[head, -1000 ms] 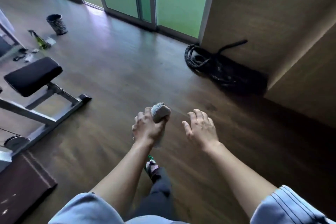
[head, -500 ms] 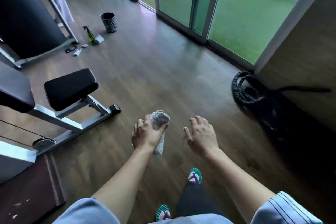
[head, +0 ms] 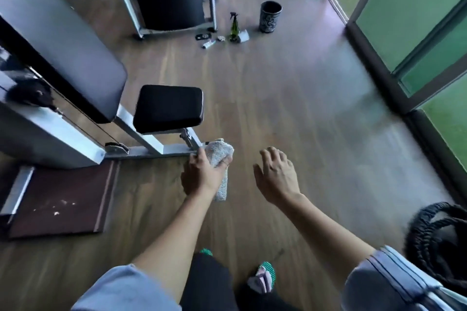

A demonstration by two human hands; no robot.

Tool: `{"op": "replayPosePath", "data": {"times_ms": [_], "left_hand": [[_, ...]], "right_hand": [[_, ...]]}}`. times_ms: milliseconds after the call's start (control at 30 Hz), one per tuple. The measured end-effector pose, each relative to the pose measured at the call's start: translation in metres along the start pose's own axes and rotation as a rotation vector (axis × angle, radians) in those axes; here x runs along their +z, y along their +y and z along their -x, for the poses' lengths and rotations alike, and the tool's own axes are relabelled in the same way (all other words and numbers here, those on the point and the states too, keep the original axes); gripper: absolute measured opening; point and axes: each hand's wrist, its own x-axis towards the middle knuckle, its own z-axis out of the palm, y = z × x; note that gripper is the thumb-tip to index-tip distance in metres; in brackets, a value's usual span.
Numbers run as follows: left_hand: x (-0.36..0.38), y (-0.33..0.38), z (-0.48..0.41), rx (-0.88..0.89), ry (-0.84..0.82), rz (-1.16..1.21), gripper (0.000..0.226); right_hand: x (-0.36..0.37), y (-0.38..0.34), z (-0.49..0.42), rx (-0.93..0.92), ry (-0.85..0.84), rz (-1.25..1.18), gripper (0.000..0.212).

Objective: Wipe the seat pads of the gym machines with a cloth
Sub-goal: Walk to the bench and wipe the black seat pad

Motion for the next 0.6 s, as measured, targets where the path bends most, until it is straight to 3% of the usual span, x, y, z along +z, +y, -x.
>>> {"op": "replayPosePath", "data": {"times_ms": [133,367,600], "left_hand": [[-0.003,-0.005,-0.075,-0.1,0.073,-0.058,0.068],[-0.004,-0.041,-0.227,-0.2,0.16,-0.104,0.065],[-0.004,-0.076,-0.362,-0.187,0.211,-0.27,0.07]], "right_hand": [[0.019,-0.028,-0.088,-0.101,-0.023,-0.01,0.052],[0.08,-0.091,-0.237,-0.198,-0.066,-0.046,0.037],[0.145,-0.143,-0.367,-0.216,-0.071,-0.059,0.04]]}}
